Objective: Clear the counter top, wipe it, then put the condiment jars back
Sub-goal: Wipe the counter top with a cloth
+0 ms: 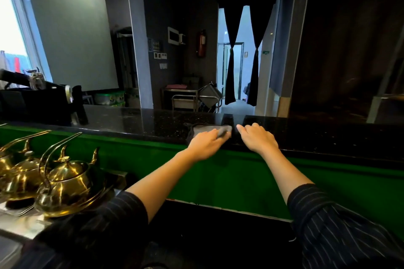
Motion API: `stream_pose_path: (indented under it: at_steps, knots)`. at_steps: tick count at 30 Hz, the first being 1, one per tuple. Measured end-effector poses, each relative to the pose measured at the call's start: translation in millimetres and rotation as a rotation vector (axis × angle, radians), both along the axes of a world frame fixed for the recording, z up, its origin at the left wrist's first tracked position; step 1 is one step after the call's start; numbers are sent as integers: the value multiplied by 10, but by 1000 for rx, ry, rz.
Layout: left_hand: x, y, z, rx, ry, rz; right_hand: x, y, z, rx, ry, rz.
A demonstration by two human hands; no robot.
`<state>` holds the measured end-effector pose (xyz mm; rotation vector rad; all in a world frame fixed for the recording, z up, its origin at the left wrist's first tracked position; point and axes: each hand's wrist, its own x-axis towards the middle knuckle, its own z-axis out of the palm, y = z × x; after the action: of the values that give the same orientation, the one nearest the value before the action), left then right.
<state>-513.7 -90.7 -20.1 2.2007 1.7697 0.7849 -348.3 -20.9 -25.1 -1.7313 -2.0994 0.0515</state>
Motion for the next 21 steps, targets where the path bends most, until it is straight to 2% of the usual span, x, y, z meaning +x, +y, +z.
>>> stream_pose_path:
  at_steps: [3,4,6,8,11,12,15,16,18,21]
  knots:
    - [5,141,80,-84,-492,113,33,-35,23,-23,51,12]
    - [-6,186,117,-91,-579,131,38,-44,29,-30,62,8]
    - [0,268,174,-128,-610,146,36,-48,27,-48,91,-3]
    - [93,302,194,-192,-479,135,47,-33,28,-61,151,-16]
    - [317,331,159,-196,54,91,70,-5,82,-100,375,-42]
    - [408,328,145,-179,172,58,83,12,106,-118,488,-46]
    - [713,254,113,-107,284,-69,199,29,200,-144,844,-3]
    - [799,231,95,-73,318,-101,274,17,231,-118,877,-9]
    - [898,208,40,-15,366,-141,491,-8,274,-59,740,-94]
    - [924,104,-56,79,332,-174,914,-4,212,-66,351,-283]
